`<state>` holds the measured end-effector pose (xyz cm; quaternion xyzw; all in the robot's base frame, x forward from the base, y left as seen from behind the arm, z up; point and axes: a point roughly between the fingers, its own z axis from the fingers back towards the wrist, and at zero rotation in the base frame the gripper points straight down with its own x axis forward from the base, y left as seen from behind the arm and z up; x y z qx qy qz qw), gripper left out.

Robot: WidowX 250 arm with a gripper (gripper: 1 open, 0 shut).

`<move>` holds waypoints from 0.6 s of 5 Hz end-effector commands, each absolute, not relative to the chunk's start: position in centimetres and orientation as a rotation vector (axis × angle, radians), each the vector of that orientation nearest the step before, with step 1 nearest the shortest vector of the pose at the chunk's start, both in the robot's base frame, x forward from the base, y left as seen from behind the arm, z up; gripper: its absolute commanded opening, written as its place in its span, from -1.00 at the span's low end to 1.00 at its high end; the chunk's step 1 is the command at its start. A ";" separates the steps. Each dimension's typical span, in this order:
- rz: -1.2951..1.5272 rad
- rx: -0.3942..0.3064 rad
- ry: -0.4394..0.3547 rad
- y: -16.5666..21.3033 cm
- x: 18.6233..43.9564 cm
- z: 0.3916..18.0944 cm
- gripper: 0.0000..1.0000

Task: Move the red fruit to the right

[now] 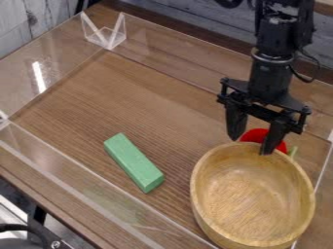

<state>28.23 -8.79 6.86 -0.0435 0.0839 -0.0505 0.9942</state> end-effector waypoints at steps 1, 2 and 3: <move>-0.105 -0.096 0.071 -8.8 28.3 9.3 1.00; -0.099 -0.095 0.050 -8.5 27.5 9.7 1.00; -0.135 -0.076 0.033 -7.2 27.5 9.7 1.00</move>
